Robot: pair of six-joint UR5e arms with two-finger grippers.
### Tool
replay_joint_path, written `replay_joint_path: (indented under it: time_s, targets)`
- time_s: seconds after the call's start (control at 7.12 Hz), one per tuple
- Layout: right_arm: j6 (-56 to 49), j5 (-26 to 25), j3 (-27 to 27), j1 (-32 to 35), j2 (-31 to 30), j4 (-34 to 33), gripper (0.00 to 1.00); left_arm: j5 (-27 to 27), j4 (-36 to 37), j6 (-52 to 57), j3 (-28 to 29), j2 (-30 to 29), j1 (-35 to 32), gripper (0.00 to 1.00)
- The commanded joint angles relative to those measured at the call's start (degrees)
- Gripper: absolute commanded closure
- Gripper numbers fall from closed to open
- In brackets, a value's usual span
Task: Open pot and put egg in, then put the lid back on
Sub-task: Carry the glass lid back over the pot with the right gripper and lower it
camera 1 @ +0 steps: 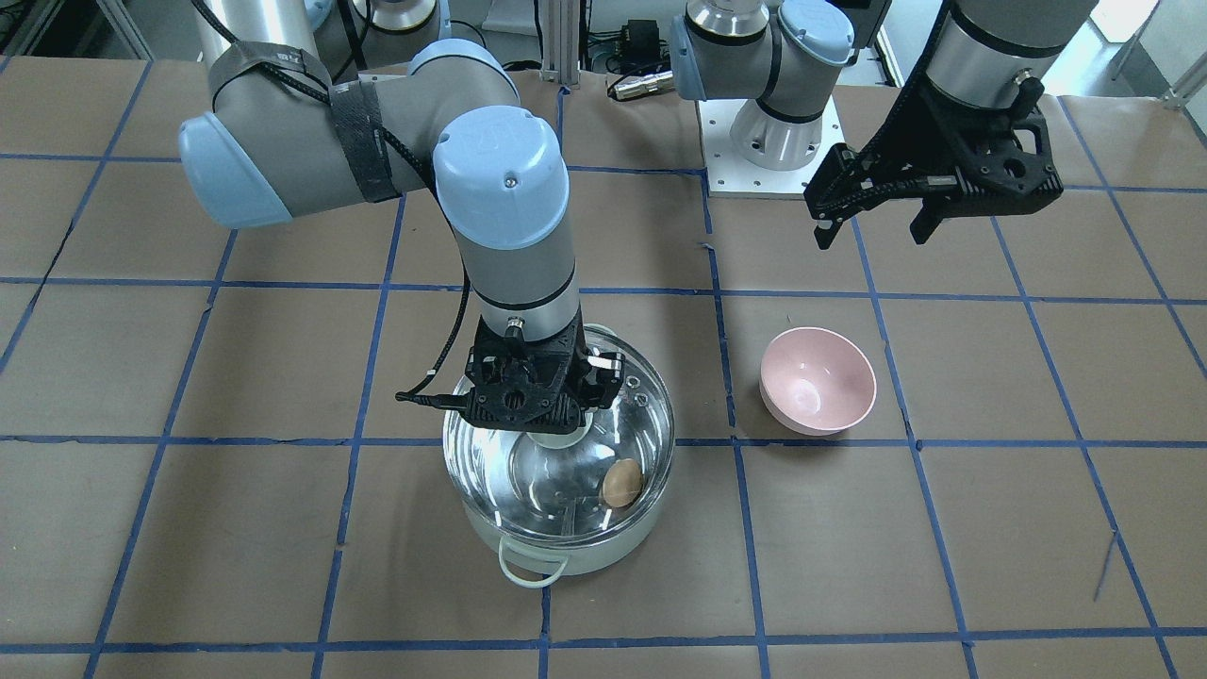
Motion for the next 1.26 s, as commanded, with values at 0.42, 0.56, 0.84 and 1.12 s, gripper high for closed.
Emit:
replay_joint_path:
  time_s: [0.42, 0.56, 0.84, 1.12]
  targets:
    - [-0.7, -0.1, 0.1, 0.8, 0.3, -0.1, 0.73, -0.1, 0.1, -0.2, 0.1, 0.0, 0.1, 0.01]
    - [-0.8, -0.1, 0.1, 0.8, 0.4, -0.2, 0.61, -0.1, 0.1, -0.3, 0.1, 0.0, 0.1, 0.01]
    - [-1.4, -1.5, 0.1, 0.8, 0.6, -0.2, 0.49, -0.1, 0.3, -0.5, 0.0, 0.0, 0.0, 0.01]
    - [-2.0, -1.6, 0.1, 0.8, 0.7, -0.3, 0.48, -0.1, 0.3, -0.5, -0.1, 0.0, -0.1, 0.01]
